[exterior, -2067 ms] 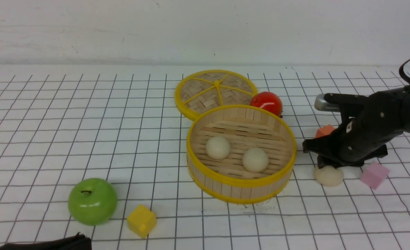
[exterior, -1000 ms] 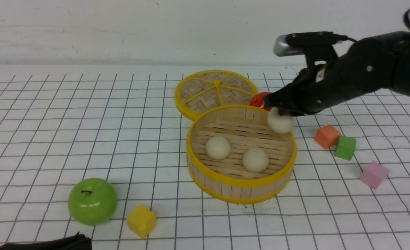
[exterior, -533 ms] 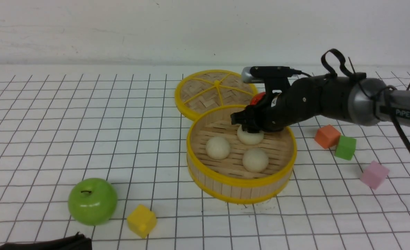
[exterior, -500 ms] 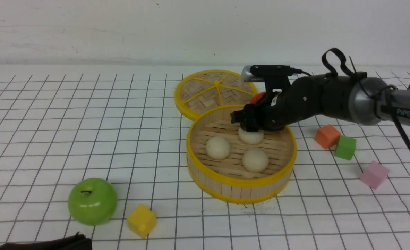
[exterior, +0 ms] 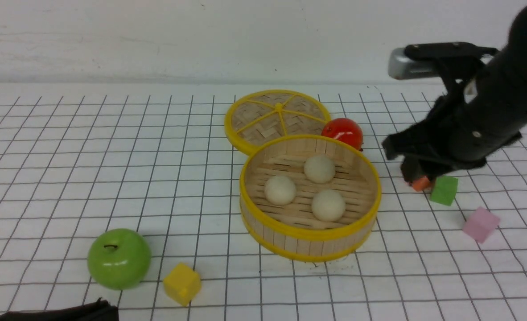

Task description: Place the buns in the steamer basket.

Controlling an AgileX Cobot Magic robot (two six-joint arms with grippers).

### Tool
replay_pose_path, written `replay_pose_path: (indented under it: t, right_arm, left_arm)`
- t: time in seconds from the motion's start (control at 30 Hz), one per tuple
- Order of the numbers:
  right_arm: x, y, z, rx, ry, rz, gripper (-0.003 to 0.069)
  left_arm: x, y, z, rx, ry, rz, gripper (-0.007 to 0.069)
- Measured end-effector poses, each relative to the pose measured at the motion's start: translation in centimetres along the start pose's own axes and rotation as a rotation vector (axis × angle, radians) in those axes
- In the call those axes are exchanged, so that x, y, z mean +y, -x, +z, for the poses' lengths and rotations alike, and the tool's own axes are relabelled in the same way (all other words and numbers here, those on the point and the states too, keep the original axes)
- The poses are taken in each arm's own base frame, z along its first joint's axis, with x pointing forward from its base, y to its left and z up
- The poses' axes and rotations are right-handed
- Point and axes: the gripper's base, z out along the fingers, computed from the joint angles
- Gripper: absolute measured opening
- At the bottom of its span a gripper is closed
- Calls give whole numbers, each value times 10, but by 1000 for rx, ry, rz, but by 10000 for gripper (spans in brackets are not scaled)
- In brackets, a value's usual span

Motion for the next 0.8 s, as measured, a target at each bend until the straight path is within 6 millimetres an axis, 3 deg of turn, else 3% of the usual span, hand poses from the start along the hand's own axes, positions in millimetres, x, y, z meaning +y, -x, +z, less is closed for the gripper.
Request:
replay_pose_path:
  t: [0.03, 0.1, 0.17, 0.37, 0.57, 0.67, 0.8]
  right_arm:
    - [-2, -13, -10, 1, 1, 3, 120]
    - [-4, -23, -16, 2, 3, 6, 73]
    - [-7, -49, -31, 22, 16, 30, -13]
    - [-8, -89, -69, 104, 58, 53, -20]
    - [-9, -100, -89, 74, 71, 49, -20]
    - [-13, -107, -100, 30, 55, 29, -19]
    - [-28, -136, -110, -160, 40, -30, -19]
  left_arm:
    - [0, 0, 0, 0, 0, 0, 57]
    - [0, 0, 0, 0, 0, 0, 57]
    - [0, 0, 0, 0, 0, 0, 57]
    - [0, 0, 0, 0, 0, 0, 64]
    - [0, 0, 0, 0, 0, 0, 71]
    - [0, 0, 0, 0, 0, 0, 74]
    - [0, 0, 0, 1, 0, 0, 76]
